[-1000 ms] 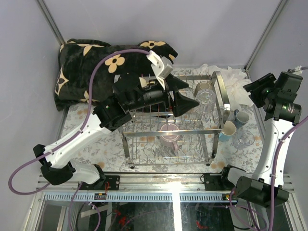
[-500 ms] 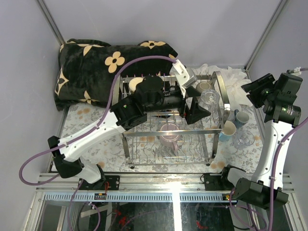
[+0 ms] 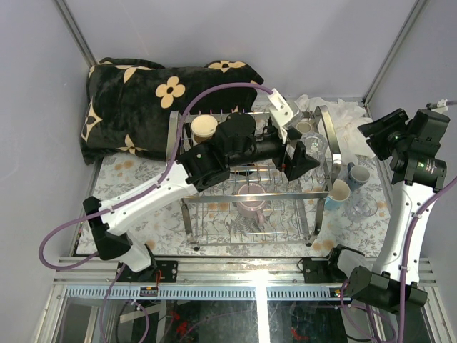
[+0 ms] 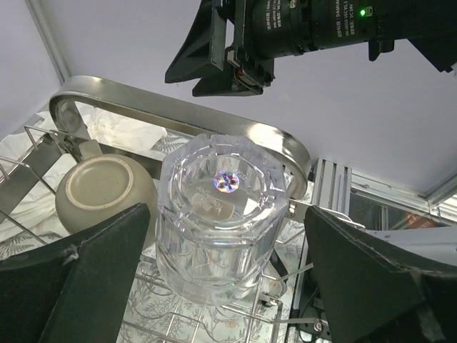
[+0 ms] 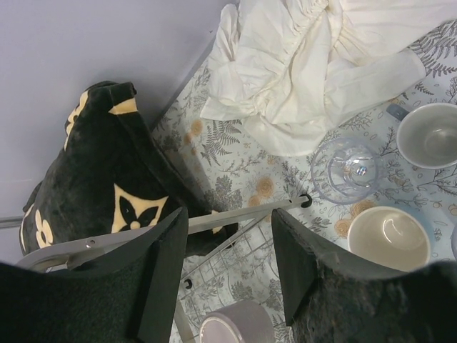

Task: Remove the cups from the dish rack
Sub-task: Unload the cup from the dish rack.

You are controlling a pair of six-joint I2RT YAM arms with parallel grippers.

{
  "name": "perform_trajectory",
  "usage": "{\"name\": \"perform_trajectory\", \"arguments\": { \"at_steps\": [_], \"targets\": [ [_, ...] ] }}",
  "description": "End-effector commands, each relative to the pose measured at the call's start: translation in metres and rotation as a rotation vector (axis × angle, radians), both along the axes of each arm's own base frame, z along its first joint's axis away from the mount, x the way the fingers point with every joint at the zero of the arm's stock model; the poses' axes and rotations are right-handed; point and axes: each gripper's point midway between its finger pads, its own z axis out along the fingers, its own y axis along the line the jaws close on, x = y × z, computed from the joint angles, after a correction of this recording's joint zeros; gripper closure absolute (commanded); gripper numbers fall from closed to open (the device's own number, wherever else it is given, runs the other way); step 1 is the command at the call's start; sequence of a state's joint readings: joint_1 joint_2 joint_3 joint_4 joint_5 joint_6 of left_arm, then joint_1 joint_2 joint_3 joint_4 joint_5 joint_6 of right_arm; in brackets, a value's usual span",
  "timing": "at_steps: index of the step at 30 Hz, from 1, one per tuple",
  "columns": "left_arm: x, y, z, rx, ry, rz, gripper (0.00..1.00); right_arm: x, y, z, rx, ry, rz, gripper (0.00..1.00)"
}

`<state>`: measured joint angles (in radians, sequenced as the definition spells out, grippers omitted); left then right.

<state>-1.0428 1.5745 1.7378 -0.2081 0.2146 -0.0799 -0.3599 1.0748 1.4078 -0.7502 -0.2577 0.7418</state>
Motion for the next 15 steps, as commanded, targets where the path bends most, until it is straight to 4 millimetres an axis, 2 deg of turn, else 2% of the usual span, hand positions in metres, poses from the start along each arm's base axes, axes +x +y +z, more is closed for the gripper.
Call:
{"name": "perform_trajectory", "arguments": {
  "at_steps": [1, 11, 13, 15],
  "targets": [
    [0.007, -0.012, 0.024, -0.073, -0.062, 0.019, 0.1, 0.001, 0.011, 0.013, -0.003, -0.06, 0.058, 0.43],
    [0.014, -0.022, 0.02, -0.085, -0.074, 0.049, 0.17, 0.001, 0.013, 0.011, 0.001, -0.059, 0.066, 0.43],
    [0.015, -0.022, 0.019, -0.086, -0.074, 0.053, 0.21, 0.001, 0.013, 0.011, 0.002, -0.058, 0.066, 0.43],
    [0.016, -0.023, 0.017, -0.087, -0.076, 0.058, 0.29, 0.001, 0.013, 0.01, 0.002, -0.057, 0.067, 0.43]
  ]
}}
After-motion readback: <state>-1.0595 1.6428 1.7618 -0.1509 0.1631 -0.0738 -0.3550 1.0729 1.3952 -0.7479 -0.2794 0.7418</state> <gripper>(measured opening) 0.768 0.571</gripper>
